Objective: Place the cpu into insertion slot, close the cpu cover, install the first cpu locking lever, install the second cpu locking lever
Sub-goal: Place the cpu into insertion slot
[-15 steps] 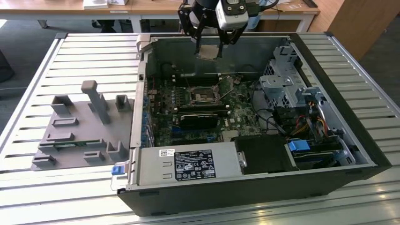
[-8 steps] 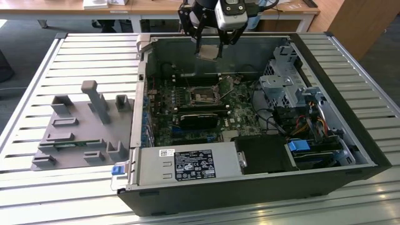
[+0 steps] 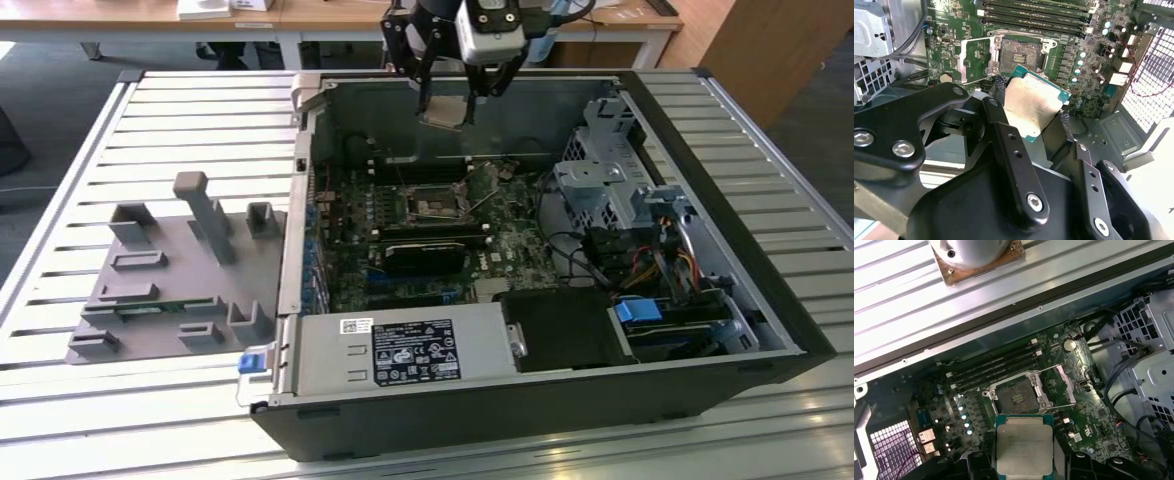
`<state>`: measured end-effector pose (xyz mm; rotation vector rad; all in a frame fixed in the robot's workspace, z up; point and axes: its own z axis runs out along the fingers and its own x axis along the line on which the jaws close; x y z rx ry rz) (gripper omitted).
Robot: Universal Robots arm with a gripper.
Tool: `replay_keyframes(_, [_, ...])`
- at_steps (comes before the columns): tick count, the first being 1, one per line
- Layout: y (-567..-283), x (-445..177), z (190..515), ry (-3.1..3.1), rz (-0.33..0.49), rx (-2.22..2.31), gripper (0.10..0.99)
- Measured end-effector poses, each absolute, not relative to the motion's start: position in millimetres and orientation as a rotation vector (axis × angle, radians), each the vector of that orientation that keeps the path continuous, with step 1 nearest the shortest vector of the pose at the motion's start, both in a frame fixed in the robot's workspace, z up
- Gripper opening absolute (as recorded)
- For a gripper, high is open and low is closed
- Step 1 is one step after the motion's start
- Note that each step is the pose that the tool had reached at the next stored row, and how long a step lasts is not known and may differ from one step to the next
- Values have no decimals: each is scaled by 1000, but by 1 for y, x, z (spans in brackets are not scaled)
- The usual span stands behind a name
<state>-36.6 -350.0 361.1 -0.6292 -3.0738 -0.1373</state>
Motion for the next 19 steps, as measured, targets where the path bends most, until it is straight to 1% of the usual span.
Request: replay_keyframes(19, [-350, -37, 360, -3033, -137, -825, 541])
